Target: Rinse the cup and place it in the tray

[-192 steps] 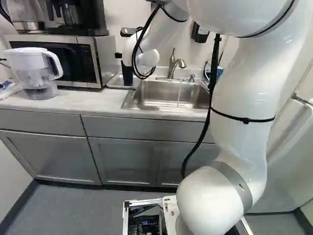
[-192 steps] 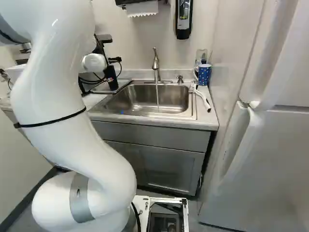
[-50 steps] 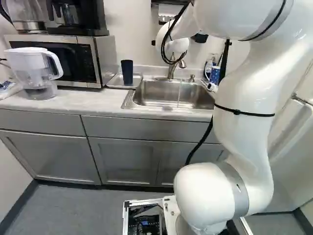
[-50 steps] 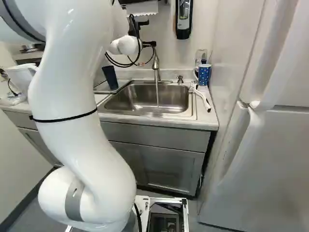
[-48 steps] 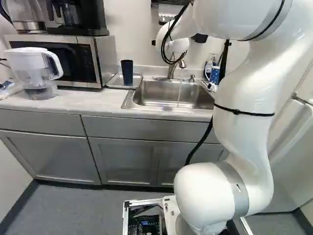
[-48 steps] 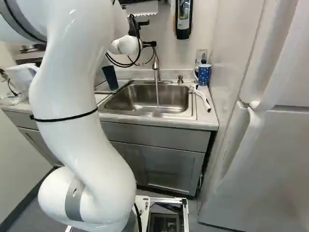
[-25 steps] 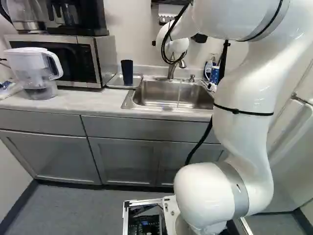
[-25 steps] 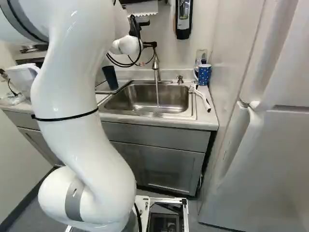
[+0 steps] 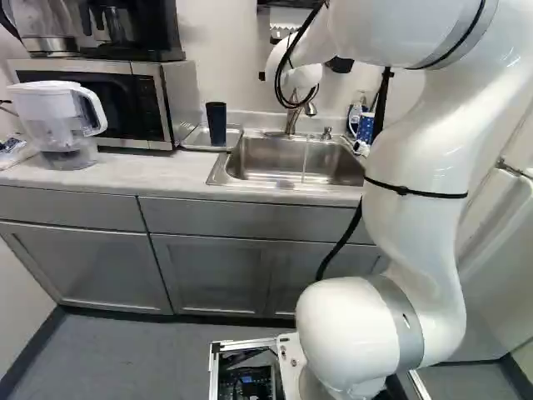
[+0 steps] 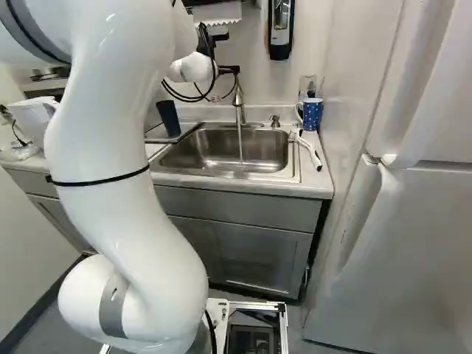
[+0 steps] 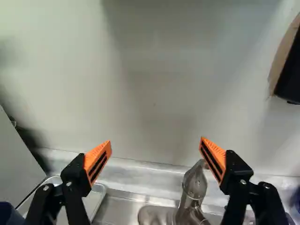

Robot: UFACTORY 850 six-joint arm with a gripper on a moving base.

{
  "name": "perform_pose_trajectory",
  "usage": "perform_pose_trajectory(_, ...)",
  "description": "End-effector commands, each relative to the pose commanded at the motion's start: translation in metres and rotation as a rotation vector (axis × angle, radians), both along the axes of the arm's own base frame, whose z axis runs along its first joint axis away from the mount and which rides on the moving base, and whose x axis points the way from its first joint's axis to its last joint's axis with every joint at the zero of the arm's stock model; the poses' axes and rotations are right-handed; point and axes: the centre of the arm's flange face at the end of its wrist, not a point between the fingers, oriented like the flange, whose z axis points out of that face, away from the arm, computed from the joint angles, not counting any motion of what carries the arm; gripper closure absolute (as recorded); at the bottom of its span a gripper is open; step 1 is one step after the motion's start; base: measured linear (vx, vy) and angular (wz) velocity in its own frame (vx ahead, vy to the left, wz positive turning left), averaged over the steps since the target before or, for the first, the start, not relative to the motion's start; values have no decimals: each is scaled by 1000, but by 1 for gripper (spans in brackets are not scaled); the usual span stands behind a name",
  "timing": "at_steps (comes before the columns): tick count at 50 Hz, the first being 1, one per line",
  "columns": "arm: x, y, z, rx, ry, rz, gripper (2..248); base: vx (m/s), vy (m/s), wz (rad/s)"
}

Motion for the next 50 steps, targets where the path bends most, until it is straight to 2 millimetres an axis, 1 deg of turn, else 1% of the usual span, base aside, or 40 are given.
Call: perform_pose_trajectory(50, -48, 3, 1, 0, 32, 6, 3, 0, 0, 0)
